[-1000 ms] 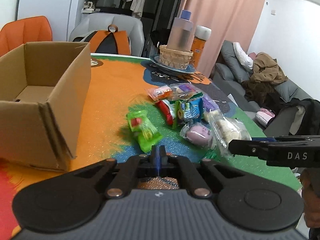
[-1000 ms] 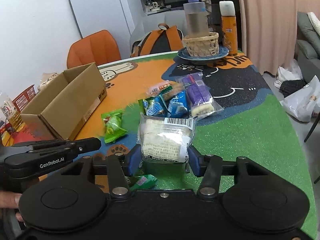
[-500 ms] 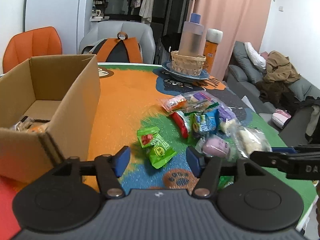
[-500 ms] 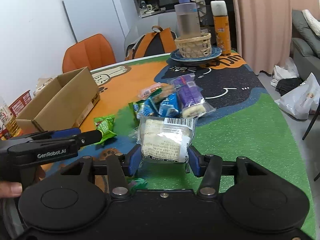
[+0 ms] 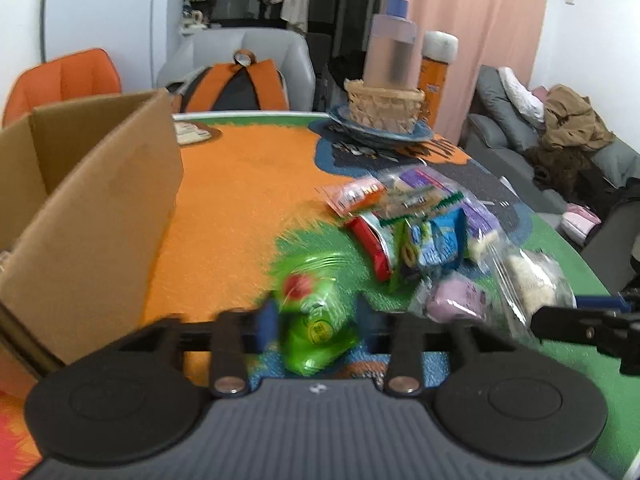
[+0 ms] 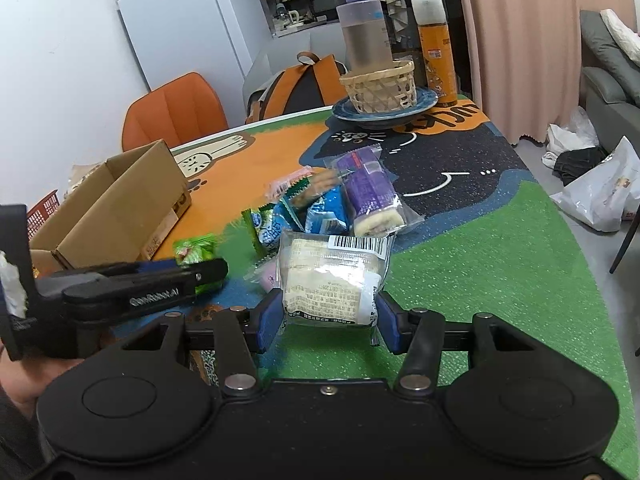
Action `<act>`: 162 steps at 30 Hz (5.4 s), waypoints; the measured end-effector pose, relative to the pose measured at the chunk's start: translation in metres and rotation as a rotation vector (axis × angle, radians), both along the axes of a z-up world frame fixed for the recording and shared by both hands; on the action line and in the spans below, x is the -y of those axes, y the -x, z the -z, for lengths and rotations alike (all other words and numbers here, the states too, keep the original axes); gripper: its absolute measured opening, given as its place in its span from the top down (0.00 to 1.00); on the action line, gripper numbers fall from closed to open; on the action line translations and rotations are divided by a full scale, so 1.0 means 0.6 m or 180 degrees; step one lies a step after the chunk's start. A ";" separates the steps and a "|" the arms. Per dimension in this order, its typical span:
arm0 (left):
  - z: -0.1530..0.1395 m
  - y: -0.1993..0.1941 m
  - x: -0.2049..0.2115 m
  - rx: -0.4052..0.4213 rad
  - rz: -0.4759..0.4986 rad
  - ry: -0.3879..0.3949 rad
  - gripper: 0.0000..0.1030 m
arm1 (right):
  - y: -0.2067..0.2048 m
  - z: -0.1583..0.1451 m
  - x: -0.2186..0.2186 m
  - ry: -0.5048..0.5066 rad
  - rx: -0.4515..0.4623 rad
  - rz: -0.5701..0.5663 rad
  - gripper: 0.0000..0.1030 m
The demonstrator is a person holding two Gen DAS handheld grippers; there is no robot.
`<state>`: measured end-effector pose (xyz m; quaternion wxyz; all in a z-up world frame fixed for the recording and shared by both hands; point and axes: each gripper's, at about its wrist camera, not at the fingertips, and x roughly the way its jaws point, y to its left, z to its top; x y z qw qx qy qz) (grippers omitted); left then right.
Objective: Organize snacks
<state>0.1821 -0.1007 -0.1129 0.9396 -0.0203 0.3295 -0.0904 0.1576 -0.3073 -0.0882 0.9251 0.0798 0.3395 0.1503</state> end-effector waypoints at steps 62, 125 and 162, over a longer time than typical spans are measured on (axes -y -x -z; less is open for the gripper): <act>-0.156 0.085 -0.273 0.0684 -0.1111 0.0455 0.60 | -0.040 -0.155 -0.281 -0.0135 0.0695 -0.0823 0.51; -0.123 0.180 -0.041 0.0371 0.0075 0.0537 0.09 | 0.056 -0.119 -0.010 -0.0066 0.0373 -0.0306 0.00; 0.004 0.115 0.049 -0.0127 0.0310 0.0626 0.65 | 0.046 -0.009 0.045 -0.0188 0.0036 -0.0359 0.16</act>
